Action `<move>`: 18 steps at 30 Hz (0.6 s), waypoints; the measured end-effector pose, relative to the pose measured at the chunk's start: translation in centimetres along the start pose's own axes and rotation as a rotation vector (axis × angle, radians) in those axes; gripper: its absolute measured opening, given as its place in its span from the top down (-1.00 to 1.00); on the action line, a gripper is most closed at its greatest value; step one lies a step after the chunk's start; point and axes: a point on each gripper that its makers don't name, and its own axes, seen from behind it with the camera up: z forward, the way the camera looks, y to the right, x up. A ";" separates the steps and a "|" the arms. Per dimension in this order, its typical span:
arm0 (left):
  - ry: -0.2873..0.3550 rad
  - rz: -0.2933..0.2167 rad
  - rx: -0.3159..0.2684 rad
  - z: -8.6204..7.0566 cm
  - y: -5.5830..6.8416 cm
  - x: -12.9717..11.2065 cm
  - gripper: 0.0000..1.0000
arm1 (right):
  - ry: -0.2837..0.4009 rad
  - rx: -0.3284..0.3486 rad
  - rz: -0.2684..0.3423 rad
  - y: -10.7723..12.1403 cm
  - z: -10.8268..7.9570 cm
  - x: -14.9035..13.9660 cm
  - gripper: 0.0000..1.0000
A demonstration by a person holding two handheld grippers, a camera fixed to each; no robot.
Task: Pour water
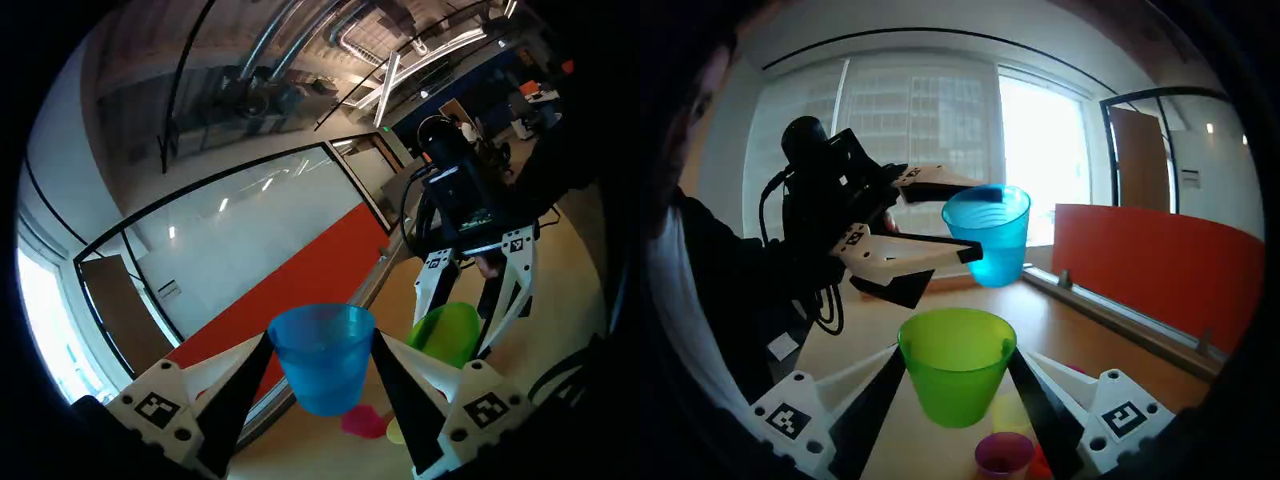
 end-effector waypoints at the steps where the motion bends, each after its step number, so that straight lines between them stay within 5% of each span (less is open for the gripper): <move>1: 0.000 0.003 -0.002 0.0 0.0 0.0 -0.75 | -0.001 0.000 -0.001 0.0 0.0 0.0 -0.81; 18: 0.016 0.075 -0.005 0.0 0.1 1.0 -0.75 | -0.001 0.003 -0.002 0.0 0.2 0.0 -0.81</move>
